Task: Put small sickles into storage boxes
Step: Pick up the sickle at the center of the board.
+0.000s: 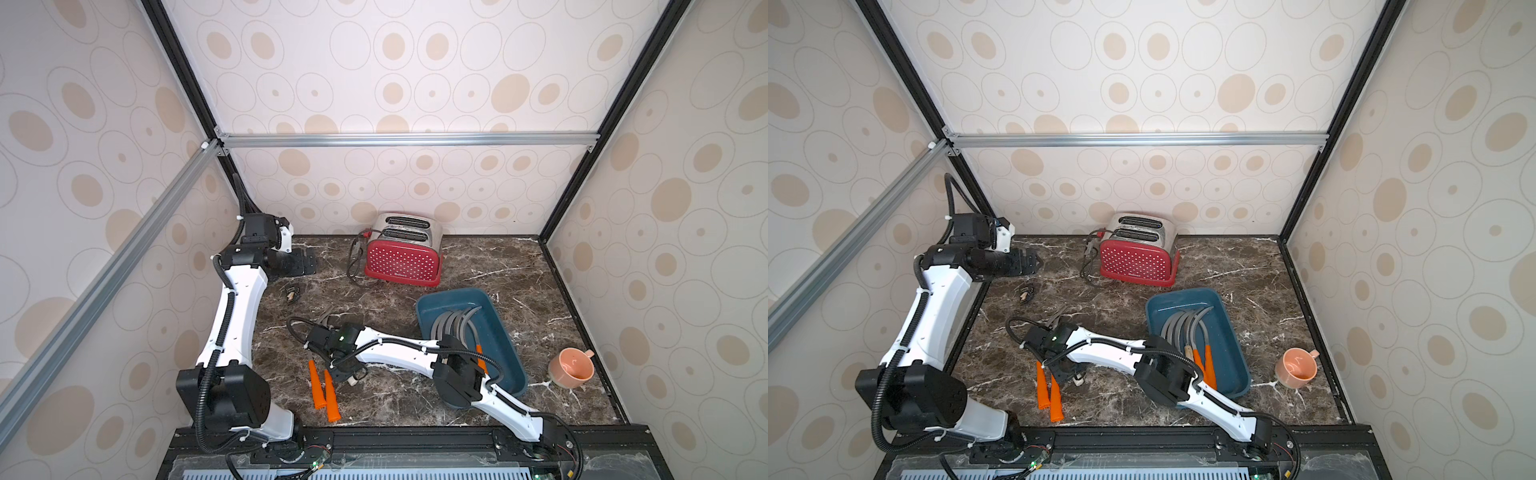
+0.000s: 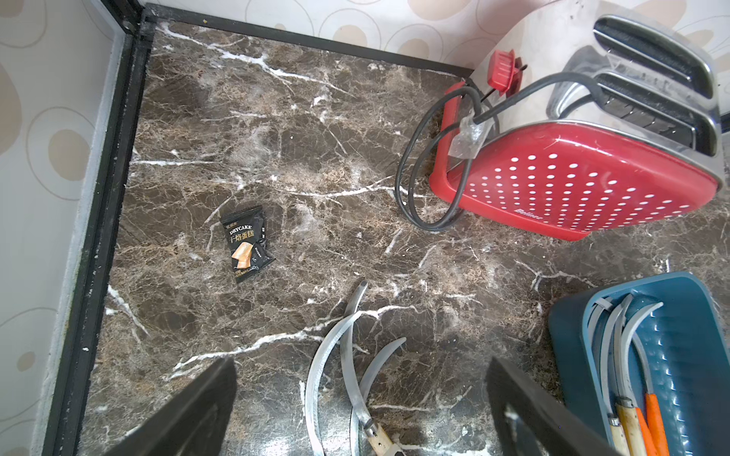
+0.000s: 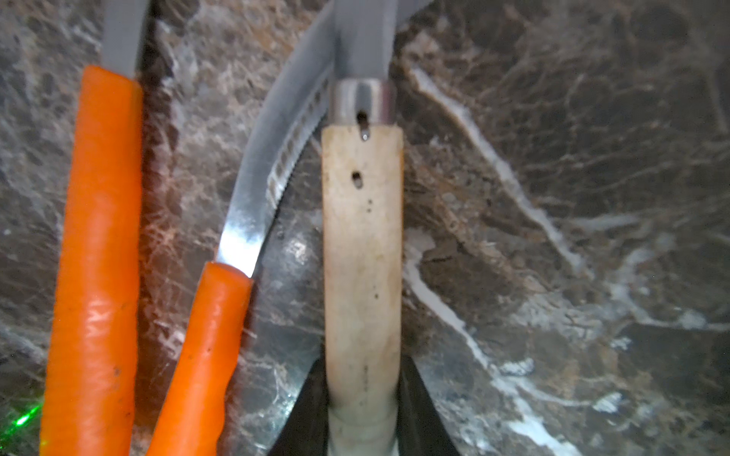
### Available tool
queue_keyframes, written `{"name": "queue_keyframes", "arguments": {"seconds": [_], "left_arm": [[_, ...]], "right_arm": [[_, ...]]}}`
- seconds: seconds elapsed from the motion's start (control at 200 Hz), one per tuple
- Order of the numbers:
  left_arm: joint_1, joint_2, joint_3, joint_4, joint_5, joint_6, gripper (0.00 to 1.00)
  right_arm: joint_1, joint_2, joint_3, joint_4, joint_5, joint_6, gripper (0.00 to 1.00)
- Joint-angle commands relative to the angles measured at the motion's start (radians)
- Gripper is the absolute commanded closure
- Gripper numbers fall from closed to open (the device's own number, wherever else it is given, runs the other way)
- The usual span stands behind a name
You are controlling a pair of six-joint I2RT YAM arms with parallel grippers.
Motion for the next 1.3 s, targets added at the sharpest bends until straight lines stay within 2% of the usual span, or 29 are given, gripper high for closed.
{"name": "queue_keyframes", "arguments": {"seconds": [0.0, 0.816, 1.292], "left_arm": [[0.007, 0.002, 0.038, -0.003, 0.013, -0.001, 0.01], [0.007, 0.011, 0.061, 0.001, 0.027, -0.012, 0.01], [0.008, -0.009, 0.093, 0.004, 0.003, -0.014, 0.01]], "right_arm": [[-0.001, 0.012, -0.025, -0.089, 0.079, -0.023, 0.91], [-0.061, -0.071, -0.032, -0.226, 0.261, -0.122, 0.96], [-0.084, -0.198, -0.131, -0.185, 0.241, -0.112, 0.97]]}}
